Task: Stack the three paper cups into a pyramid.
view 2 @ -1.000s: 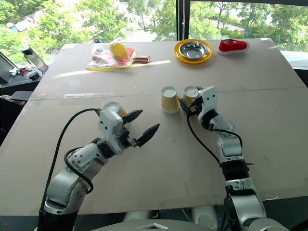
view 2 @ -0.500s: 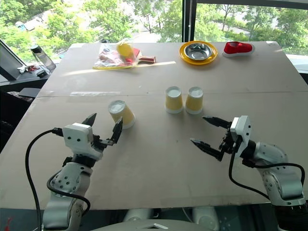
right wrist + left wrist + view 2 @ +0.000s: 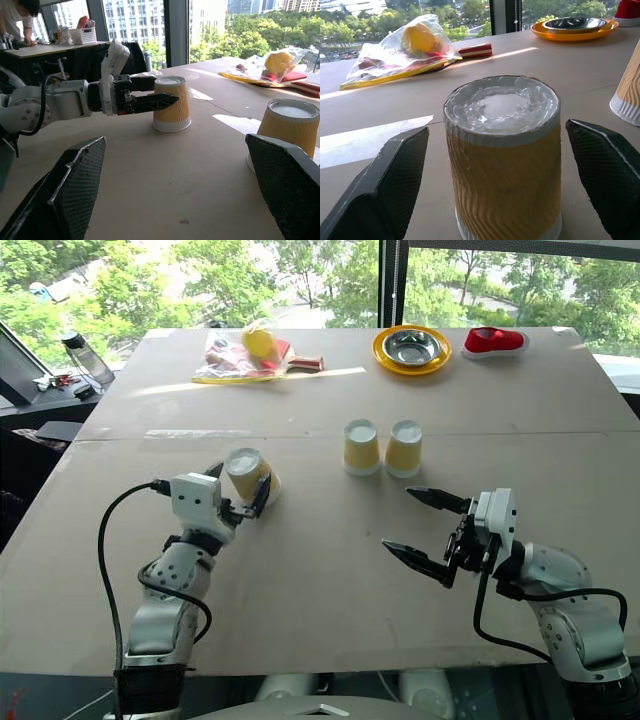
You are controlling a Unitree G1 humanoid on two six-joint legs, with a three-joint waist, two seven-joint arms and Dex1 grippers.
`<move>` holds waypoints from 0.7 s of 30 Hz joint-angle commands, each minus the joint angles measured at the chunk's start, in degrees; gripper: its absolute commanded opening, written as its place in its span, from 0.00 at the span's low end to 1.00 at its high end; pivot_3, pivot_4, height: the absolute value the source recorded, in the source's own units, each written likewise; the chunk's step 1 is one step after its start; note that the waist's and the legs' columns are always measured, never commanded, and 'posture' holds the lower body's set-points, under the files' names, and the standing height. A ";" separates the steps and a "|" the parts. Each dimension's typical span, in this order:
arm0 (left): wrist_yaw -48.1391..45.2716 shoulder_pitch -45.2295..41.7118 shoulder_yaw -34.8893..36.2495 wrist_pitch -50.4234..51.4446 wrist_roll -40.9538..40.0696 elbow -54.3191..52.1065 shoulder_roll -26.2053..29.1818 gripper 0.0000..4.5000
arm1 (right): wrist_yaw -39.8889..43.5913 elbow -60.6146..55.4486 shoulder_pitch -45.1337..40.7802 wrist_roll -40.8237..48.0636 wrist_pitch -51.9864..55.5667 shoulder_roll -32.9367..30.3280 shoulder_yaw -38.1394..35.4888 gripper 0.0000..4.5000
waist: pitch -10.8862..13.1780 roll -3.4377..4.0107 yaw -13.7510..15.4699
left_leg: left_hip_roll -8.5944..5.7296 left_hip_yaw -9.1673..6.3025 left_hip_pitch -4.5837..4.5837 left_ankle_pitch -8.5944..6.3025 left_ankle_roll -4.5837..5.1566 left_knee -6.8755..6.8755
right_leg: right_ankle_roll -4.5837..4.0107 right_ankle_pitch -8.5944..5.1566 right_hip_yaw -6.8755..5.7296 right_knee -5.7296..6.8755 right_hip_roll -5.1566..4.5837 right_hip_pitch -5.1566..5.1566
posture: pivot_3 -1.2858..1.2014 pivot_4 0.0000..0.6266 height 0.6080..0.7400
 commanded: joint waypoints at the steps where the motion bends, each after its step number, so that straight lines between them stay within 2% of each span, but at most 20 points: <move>1: -2.42 -1.01 0.33 -4.14 -1.56 2.04 0.19 1.00 | -0.46 -2.28 0.05 0.40 -1.34 0.47 -0.78 0.98 | 0.00 0.00 -0.08 | 0.00 0.01 0.00 0.00 0.00 0.00 | 0.00 0.00 0.01 -0.01 -0.02 0.00 | 0.52 0.24 1.00; 2: -3.25 -1.11 0.06 -4.86 -1.50 2.48 0.51 1.00 | -0.58 -2.30 0.02 0.30 -1.47 0.56 -0.77 0.98 | 0.00 0.00 -0.14 | 0.00 0.01 0.00 0.00 0.00 0.00 | 0.00 0.00 0.02 0.00 -0.02 -0.01 | 0.52 0.24 1.00; 3: -3.79 -1.15 -0.03 -5.37 -1.52 2.78 0.68 0.89 | -0.69 -2.30 -0.02 0.28 -1.55 0.61 -0.75 1.00 | 0.00 0.00 -0.16 | 0.00 0.01 0.00 0.00 0.00 0.00 | 0.00 0.00 0.02 0.00 -0.02 -0.01 | 0.52 0.24 1.00; 8: -4.54 -1.81 0.86 -7.58 -1.25 4.77 1.41 0.47 | -1.09 -2.48 -0.17 0.16 -1.84 0.64 -0.66 1.00 | 0.00 0.00 -0.10 | 0.02 -0.04 0.00 0.00 0.00 -0.01 | 0.00 0.00 -0.04 0.01 -0.02 -0.01 | 0.52 0.24 1.00; 11: -4.67 -3.57 0.94 -8.42 -1.09 4.65 2.24 0.47 | -1.81 -2.72 -0.23 0.36 -1.82 1.04 -0.80 1.00 | 0.00 0.00 -0.09 | 0.02 -0.03 0.00 0.00 0.00 0.00 | 0.00 0.00 -0.03 0.01 -0.03 -0.01 | 0.52 0.24 1.00; 15: -6.99 -11.15 0.17 -5.55 -1.86 5.20 4.91 0.47 | -2.95 -2.65 0.72 0.90 -2.25 1.47 -2.35 1.00 | 0.02 -0.03 0.33 | 0.01 -0.09 -0.03 0.00 -0.01 0.00 | 0.00 0.00 -0.11 0.03 -0.03 -0.01 | 0.52 0.24 1.00; 21: -18.77 -30.11 -3.22 0.32 -7.50 12.49 7.01 0.47 | -7.99 -1.15 -0.03 -0.87 -5.01 3.81 -5.91 1.00 | 0.03 -0.06 0.93 | -0.12 -0.08 -0.05 0.01 -0.02 0.08 | 0.02 0.00 -0.14 0.03 -0.01 0.00 | 0.52 0.24 1.00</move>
